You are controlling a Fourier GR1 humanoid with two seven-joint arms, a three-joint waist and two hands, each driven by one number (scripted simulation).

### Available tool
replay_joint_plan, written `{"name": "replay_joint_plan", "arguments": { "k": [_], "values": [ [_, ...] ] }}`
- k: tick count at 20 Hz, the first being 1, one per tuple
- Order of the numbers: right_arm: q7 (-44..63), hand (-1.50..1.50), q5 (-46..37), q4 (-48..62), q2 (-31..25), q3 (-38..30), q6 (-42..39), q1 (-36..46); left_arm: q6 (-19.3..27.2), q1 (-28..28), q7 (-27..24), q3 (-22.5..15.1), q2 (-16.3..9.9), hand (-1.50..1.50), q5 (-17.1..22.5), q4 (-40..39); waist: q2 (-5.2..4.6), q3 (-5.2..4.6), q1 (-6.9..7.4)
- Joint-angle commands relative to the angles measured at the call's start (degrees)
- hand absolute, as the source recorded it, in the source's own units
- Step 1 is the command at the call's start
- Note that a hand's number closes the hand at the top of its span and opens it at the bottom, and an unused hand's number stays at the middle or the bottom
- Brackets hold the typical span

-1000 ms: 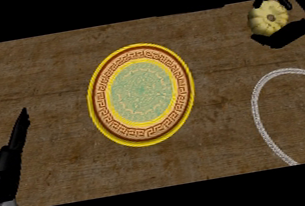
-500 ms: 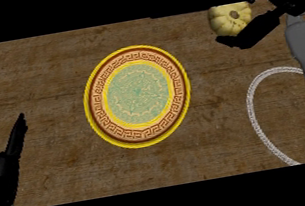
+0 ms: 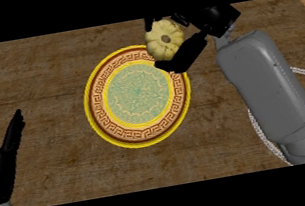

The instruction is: Pick the squash from the placemat and place it in the plate

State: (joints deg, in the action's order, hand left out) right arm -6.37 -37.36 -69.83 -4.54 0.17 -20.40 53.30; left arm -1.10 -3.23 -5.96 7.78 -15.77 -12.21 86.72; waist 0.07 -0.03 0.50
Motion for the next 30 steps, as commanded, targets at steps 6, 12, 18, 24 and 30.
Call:
{"name": "replay_joint_plan", "arguments": {
  "k": [6,12,18,24,30],
  "values": [
    [8.0,1.5,2.7,11.0,4.5,11.7,5.4,5.8,0.1,1.8,-0.3,-0.1,1.2,0.0,-0.8,-2.2,-0.2,0.0,0.48],
    [2.8,1.5,6.0,20.8,4.5,20.5,11.0,3.7,0.8,-0.2,-3.4,0.1,1.5,0.0,-2.0,-3.0,-0.31,0.0,0.8],
    [13.5,-1.5,19.8,28.9,4.5,25.2,21.2,7.6,-0.6,1.1,-2.4,-0.8,1.2,0.0,-2.0,-2.0,-0.56,0.0,2.59],
    [8.9,-1.5,28.1,26.5,4.5,27.0,27.7,6.4,-1.6,1.5,-0.1,-0.2,0.9,0.0,-1.5,-1.3,-0.28,0.04,1.47],
    [3.6,-1.5,33.8,29.0,4.5,16.3,33.8,6.1,-2.1,0.9,-1.7,1.8,-0.3,0.0,-0.3,-1.4,-0.36,0.06,0.79]
  ]
}}
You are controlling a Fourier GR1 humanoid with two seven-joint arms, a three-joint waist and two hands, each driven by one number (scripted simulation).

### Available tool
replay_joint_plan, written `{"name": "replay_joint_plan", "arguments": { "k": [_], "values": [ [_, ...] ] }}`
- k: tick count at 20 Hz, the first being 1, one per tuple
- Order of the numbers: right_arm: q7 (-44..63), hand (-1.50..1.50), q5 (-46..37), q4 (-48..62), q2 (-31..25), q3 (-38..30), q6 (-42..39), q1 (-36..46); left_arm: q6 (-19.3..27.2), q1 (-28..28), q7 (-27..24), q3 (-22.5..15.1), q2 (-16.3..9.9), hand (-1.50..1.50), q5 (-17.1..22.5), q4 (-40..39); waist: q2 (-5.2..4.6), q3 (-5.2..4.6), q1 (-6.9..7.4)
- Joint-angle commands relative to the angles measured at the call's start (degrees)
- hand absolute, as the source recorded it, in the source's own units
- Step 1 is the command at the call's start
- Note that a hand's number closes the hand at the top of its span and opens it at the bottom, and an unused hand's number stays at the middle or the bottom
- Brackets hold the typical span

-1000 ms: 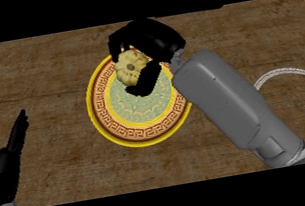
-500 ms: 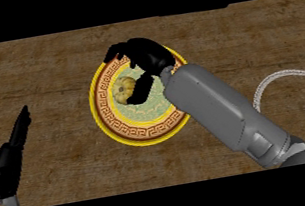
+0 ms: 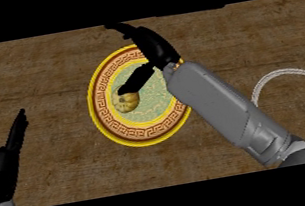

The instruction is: Pick the squash from the placemat and place it in the plate

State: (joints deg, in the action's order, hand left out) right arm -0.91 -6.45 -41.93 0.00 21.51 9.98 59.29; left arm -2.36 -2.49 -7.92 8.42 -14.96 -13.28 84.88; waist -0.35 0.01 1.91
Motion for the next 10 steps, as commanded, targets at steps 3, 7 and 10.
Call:
{"name": "replay_joint_plan", "arguments": {
  "k": [3,7,10],
  "values": [
    [-1.0,-1.5,4.2,-0.5,-3.3,-8.8,2.1,-1.2,0.4,-3.8,-2.4,-0.5,1.4,0.0,-0.5,0.2,0.27,0.0,-1.33],
    [-6.7,-1.5,12.5,1.9,-6.9,-17.4,-5.3,-1.3,0.5,-1.5,-1.0,0.9,0.1,0.0,-0.3,0.2,-0.05,0.05,-1.06],
    [-13.7,-1.5,14.5,6.2,-10.7,-20.9,-10.3,-3.0,-0.9,0.7,-1.3,2.3,-1.2,0.0,0.9,-1.4,-0.29,0.03,-0.85]
  ]
}}
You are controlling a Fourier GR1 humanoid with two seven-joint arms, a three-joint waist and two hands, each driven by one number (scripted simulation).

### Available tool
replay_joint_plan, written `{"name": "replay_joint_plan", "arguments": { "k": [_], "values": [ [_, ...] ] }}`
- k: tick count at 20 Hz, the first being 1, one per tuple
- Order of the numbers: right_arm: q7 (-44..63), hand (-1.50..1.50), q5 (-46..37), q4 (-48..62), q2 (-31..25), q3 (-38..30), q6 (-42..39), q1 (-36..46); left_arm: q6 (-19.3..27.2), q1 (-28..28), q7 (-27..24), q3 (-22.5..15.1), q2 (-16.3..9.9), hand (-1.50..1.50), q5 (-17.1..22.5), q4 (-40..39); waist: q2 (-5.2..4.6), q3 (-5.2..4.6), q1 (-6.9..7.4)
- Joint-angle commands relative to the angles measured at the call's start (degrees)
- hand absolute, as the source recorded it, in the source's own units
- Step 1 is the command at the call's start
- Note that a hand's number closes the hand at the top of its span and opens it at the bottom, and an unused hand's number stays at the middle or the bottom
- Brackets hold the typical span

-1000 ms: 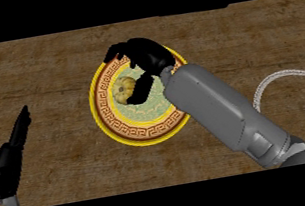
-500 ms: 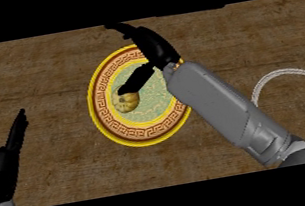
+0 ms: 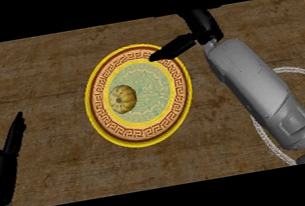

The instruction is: Pick the squash from the placemat and place it in the plate

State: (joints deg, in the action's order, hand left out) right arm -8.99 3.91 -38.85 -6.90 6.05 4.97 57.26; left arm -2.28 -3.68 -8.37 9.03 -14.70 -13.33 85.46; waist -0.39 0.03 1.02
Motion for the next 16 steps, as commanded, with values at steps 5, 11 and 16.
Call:
{"name": "replay_joint_plan", "arguments": {
  "k": [5,11,16],
  "values": [
    [-16.1,-1.5,3.9,10.5,-9.9,-7.9,-14.4,-1.4,-0.6,1.9,0.9,0.6,-0.5,0.0,0.0,-0.5,-0.25,0.01,0.37],
    [-23.6,-1.5,1.2,20.8,-17.9,-9.6,-19.7,2.7,-1.1,1.2,1.3,-0.9,0.5,0.0,-0.5,1.2,-0.89,0.09,2.2],
    [-27.6,-1.5,-0.1,26.4,-18.4,-10.3,-20.6,3.2,-0.7,2.8,-1.0,-1.1,1.0,0.0,-1.0,-1.7,-1.24,0.1,2.58]
  ]
}}
